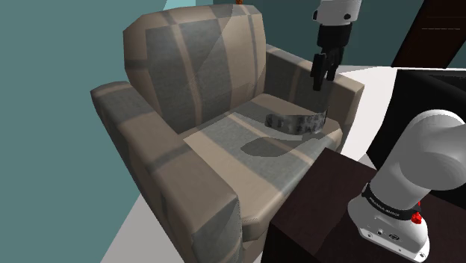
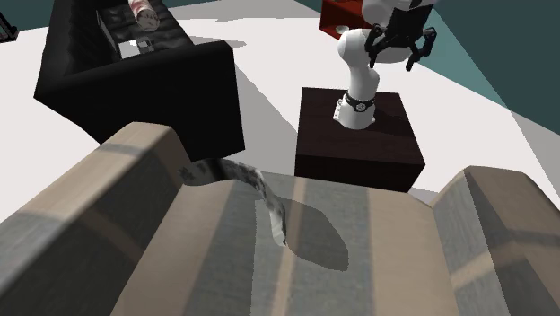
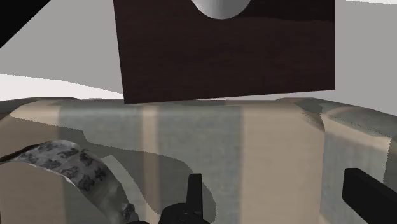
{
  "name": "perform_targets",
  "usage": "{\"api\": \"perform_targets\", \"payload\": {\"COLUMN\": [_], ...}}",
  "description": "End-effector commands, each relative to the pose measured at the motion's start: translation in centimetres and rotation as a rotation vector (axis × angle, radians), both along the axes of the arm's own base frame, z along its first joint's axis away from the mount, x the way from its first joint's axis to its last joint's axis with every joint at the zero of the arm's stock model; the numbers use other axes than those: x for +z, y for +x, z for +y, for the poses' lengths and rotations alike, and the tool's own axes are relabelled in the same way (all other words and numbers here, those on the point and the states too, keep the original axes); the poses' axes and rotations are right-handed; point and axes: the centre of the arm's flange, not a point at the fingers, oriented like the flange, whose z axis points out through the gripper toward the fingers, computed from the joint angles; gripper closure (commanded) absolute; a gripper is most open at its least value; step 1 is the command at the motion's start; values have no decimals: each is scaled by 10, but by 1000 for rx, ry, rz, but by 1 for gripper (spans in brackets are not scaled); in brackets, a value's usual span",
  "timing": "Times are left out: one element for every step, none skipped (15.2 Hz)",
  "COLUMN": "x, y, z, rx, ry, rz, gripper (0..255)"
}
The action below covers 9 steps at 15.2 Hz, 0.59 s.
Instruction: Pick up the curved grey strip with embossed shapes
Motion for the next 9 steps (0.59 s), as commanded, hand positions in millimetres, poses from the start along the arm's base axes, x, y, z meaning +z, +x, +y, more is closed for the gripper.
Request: {"api": "perform_targets", "payload": {"x": [0, -9, -18, -26, -35, -44, -53, -62, -70], "y": [0, 0, 0, 1, 1, 2, 3, 4, 6], "z": [0, -9, -19, -28, -37, -47, -56, -65, -74], "rx": [0, 20, 40, 60, 81, 101, 121, 141, 161], "ry": [0, -1, -3, -4, -6, -7, -9, -10, -11], "rz": [0, -1, -2, -3, -4, -5, -6, -7, -8], "gripper": [0, 0, 0, 0, 0, 0, 0, 0, 0]}}
